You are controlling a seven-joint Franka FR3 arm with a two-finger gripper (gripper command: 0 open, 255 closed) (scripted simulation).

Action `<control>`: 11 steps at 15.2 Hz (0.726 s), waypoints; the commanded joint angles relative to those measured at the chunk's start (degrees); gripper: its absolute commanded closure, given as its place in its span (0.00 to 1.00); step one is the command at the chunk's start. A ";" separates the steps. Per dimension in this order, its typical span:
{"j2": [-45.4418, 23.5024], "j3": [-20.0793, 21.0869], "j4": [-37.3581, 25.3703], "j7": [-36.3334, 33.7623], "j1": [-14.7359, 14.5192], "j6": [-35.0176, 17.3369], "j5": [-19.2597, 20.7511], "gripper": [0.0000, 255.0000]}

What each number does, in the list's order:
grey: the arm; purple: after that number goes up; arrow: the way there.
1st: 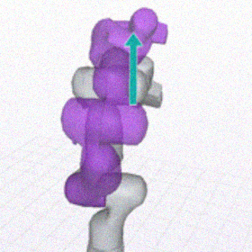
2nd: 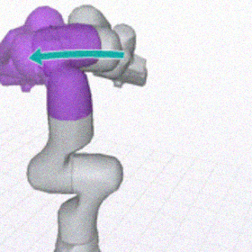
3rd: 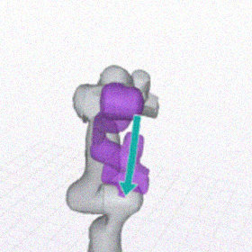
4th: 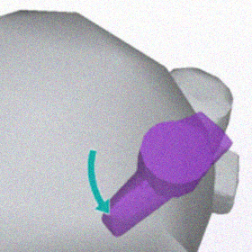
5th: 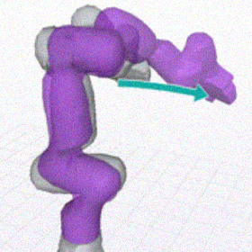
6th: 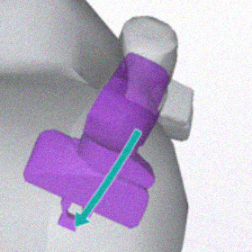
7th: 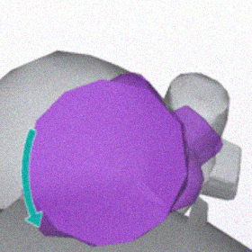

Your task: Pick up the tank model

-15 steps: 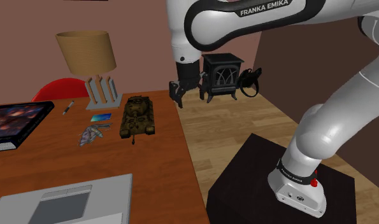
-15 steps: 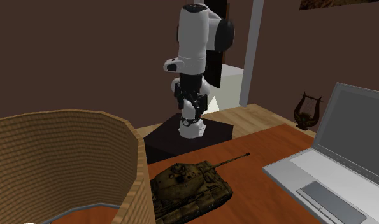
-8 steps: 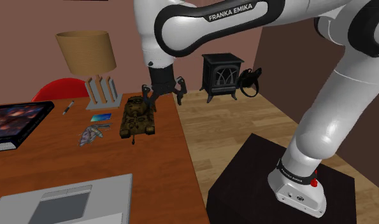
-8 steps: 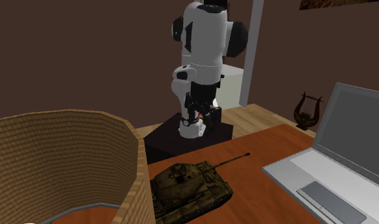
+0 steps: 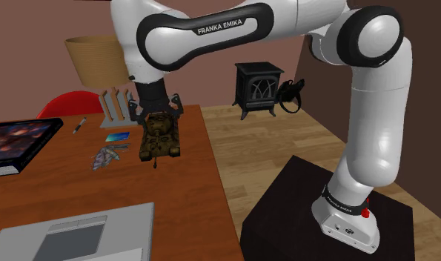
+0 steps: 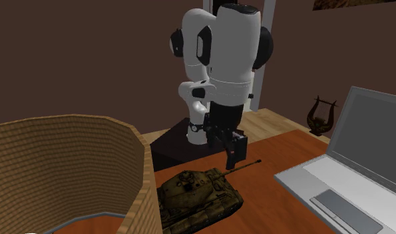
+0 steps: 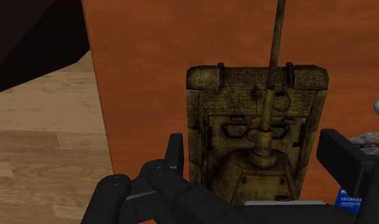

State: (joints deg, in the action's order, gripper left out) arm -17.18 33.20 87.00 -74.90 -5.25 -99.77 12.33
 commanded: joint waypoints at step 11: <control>-4.70 -0.95 -0.24 -3.18 -1.46 -4.27 2.71 1.00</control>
State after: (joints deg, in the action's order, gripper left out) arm -21.88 32.26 86.63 -78.09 -6.75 -103.91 15.03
